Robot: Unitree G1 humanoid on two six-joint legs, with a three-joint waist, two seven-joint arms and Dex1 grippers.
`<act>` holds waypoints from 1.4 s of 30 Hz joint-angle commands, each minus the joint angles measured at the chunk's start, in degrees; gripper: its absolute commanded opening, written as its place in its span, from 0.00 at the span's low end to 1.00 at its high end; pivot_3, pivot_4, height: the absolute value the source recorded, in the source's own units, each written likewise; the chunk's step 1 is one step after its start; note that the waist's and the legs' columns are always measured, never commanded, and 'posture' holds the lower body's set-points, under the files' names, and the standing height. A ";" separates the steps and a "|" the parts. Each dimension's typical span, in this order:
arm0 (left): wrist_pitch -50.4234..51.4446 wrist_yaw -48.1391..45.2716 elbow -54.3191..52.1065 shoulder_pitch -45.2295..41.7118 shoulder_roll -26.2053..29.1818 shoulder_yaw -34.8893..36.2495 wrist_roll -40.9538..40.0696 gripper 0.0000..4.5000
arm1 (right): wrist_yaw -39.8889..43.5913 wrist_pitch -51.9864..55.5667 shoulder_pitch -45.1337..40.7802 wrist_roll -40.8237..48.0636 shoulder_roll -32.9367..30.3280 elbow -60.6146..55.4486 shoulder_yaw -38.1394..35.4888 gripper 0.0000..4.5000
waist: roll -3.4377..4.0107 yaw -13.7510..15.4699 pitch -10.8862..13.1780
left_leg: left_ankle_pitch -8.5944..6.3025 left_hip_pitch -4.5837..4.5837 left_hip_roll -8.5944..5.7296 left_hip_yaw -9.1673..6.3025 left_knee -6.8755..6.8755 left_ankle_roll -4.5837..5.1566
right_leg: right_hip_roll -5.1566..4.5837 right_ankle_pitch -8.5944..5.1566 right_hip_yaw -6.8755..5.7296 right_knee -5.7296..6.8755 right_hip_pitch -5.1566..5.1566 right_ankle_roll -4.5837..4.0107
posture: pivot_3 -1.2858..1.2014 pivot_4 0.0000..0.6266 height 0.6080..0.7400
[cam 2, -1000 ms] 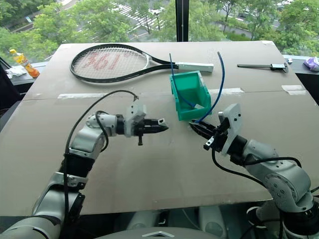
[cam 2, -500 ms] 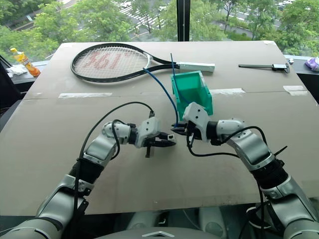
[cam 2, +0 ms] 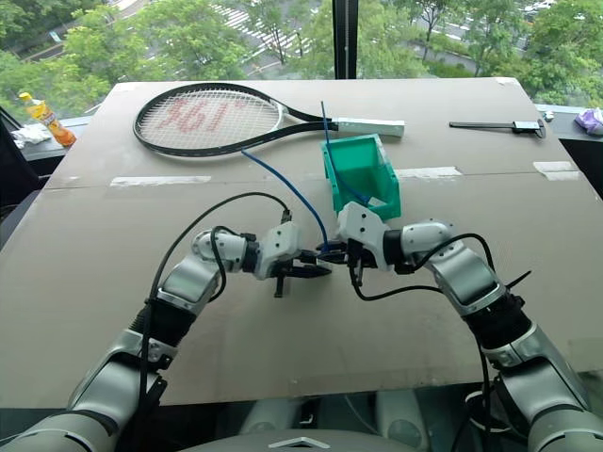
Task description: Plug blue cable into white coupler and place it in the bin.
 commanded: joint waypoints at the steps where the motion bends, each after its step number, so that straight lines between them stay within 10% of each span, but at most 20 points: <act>1: -0.19 -0.13 1.36 0.11 0.45 -0.78 1.81 0.07 | 1.21 -0.86 -0.08 -2.19 0.25 0.64 0.64 0.00 | 0.00 0.00 0.00 | 0.00 0.03 0.00 0.00 0.00 0.00 | 0.00 0.00 0.00 0.00 0.04 0.00 | 0.52 0.24 1.00; 18: -1.07 0.61 1.38 0.54 0.22 -0.52 2.04 0.07 | 12.49 -1.94 -3.40 -7.68 -2.13 6.93 5.01 0.00 | 0.03 0.12 -0.09 | 0.00 0.17 0.00 -0.01 0.00 0.00 | -0.01 0.00 0.00 0.00 0.17 0.00 | 0.52 0.24 1.00; 33: 1.43 2.28 -1.44 1.79 -0.52 1.14 0.45 0.07 | 3.45 -12.15 -0.85 -11.36 6.29 19.85 1.43 0.00 | 0.19 -0.31 -1.43 | 0.00 0.63 0.02 0.00 -0.06 -0.01 | 0.01 -0.04 0.01 0.01 0.55 0.00 | 0.52 0.24 1.00; 42: 18.92 7.12 -12.52 2.79 -0.54 9.56 -9.53 0.07 | -5.06 0.54 6.30 8.06 3.31 -14.68 -20.84 0.88 | 0.31 0.05 -1.19 | 0.02 -0.48 0.01 -0.08 0.06 -0.05 | -0.03 0.03 0.03 0.09 -0.47 0.00 | 0.52 0.24 1.00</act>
